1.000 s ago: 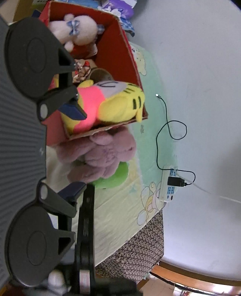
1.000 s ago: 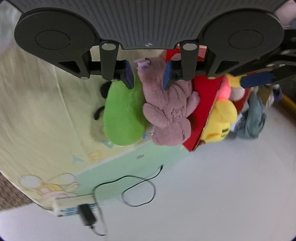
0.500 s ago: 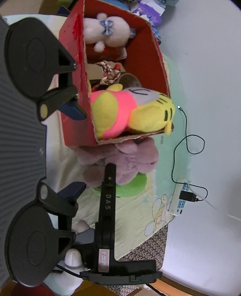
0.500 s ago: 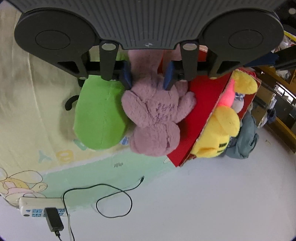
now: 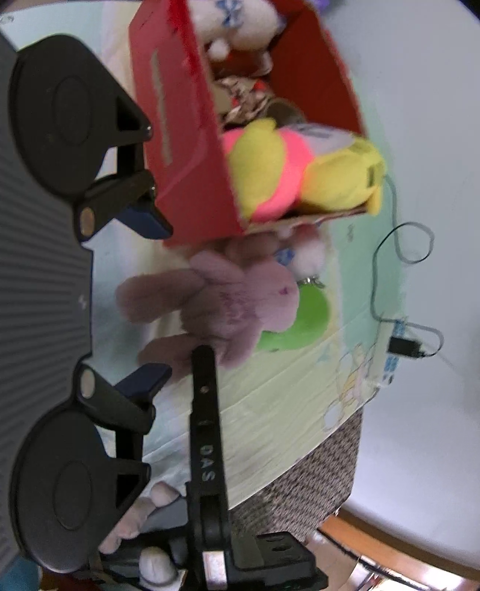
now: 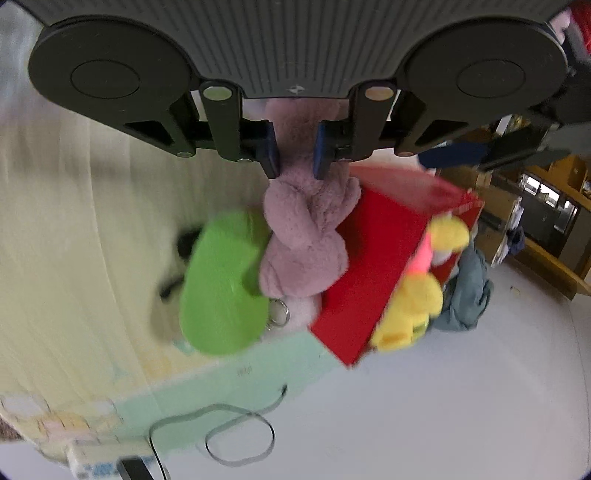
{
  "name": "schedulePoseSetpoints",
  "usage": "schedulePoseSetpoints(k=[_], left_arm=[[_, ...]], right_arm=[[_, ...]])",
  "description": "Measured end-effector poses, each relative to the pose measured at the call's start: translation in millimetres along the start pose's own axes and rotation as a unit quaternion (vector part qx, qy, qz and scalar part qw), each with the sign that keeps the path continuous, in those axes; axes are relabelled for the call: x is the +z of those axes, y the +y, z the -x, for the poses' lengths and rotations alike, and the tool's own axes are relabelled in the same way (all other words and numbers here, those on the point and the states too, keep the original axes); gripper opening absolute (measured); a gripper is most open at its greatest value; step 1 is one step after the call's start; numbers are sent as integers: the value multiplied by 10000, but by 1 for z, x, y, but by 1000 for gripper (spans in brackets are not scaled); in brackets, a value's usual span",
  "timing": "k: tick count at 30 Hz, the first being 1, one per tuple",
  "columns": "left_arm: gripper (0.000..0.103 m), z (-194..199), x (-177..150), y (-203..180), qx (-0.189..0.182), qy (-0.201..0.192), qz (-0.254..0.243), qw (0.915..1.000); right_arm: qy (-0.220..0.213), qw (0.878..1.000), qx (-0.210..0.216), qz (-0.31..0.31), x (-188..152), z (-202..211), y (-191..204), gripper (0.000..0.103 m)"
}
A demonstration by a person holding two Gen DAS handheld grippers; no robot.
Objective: Organize objects
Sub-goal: 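Grasp the pink teddy bear's head with the right tool, then lift the pink teddy bear off the sheet with the right tool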
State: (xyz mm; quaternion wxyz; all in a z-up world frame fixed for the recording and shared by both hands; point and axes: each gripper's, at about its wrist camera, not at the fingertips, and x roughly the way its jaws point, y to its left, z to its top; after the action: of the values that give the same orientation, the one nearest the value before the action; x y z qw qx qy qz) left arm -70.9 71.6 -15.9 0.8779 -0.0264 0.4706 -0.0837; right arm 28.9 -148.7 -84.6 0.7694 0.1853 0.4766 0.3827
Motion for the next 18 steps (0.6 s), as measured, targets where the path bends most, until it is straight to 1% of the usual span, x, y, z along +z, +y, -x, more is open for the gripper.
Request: schedulePoseSetpoints(k=[3,5,7,10,11,14,17,18], left_arm=[[76,-10,-10,-2,-125,227,10,9997],[76,-17,-16,-4,-182,352,32,9992],[76,-24,-22,-5,-246,458,36,9986],[76,-33,-27,-9,-305,606,20,9977],[76,-36,-28,-9,-340,647,26,9973],[76,-46,-28,-11,-412,711,60,9966],[76,-56,-26,-16,-509,760,94,9958],[76,-59,-26,-19,-483,762,57,9959]], right_arm=[[279,9996,-27,-74,-13,3,-4,21],[475,9988,30,-135,-22,4,-6,19],[522,9986,-17,-116,-29,7,-5,18],[409,9986,-76,-320,-26,8,-14,29],[335,9984,-66,-443,-24,8,-18,34],[200,9977,-198,-621,-16,-1,-27,45],[114,9979,-361,-520,-12,-14,-30,49],[134,9981,-288,-533,-11,-17,-33,49]])
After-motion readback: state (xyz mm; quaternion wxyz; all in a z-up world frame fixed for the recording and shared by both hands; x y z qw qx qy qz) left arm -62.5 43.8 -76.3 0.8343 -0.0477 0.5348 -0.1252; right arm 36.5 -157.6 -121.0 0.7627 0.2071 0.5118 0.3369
